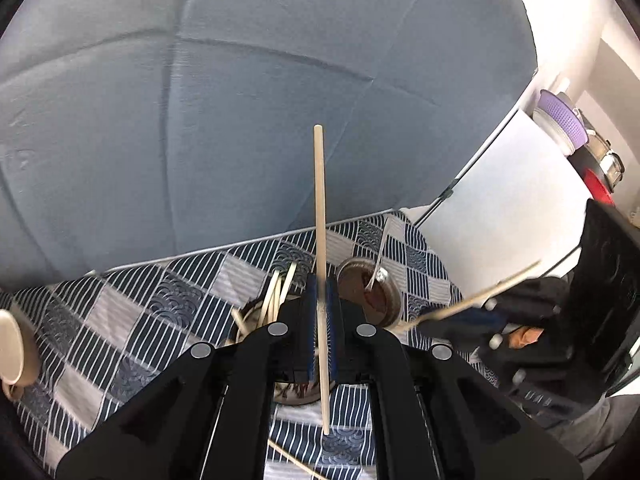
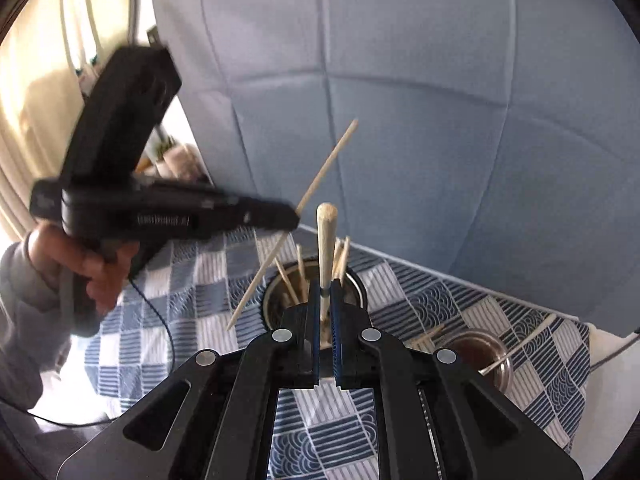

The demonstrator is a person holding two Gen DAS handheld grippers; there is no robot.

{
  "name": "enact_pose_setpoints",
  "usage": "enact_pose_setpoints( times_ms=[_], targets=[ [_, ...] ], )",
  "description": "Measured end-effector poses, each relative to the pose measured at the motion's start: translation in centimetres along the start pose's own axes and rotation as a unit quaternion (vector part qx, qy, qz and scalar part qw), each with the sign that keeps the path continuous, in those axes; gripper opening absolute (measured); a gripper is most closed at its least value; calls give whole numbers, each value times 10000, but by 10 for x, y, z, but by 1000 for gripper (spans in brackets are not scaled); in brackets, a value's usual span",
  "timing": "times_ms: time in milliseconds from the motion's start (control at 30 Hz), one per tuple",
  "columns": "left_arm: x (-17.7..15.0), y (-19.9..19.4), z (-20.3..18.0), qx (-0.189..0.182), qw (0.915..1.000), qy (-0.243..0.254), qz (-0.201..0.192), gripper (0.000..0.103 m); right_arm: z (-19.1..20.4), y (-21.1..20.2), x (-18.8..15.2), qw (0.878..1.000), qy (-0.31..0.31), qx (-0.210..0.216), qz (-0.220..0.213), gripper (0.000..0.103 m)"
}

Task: Organize utensils
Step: 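Lift both held chopsticks upright and carry them above the black cup, then lower the chopsticks into the black cup and open both tools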

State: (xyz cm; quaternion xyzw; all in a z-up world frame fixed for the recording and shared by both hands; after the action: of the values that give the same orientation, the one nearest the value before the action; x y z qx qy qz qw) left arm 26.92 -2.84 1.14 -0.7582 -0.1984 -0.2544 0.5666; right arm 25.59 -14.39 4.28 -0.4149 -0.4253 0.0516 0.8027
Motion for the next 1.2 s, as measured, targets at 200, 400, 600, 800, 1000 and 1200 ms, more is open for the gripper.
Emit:
enact_pose_setpoints(
  times_ms=[200, 400, 600, 800, 1000, 1200],
  targets=[
    [2, 34, 3, -13, 9999, 102, -5, 5, -17, 35, -7, 9991, 193, -1, 375, 5],
    [-5, 57, 20, 123, 9998, -131, 114, 5, -30, 61, -21, 9972, 407, 21, 632, 7],
    [-10, 56, 25, 59, 9998, -174, -59, 5, -38, 63, -25, 9962, 605, 25, 620, 8],
    [-19, 53, 29, 142, 9997, -181, 47, 8, -44, 49, -22, 9963, 725, -24, 455, 9],
    [-25, 44, 31, 229, 9996, -158, 75, 16, -51, 38, -27, 9955, 868, -101, 353, 9],
    [-33, 27, 35, 446, 9989, -118, 1, 40, -60, 24, -37, 9935, 1082, -244, 237, 24]
  ],
)
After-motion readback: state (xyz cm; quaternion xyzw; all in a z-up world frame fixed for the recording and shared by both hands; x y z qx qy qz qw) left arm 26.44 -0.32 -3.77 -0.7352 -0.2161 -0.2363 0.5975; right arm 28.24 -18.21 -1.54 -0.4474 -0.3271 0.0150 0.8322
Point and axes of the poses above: each gripper's, at about its wrist camera, not at the fingertips, and y roughly the way its jaws point, z to its left, x to its top, the point moved 4 cm from there along y, roughly the way its jaws point, and after that the axes turned 14 degrees about x, right-handed, at the moved point
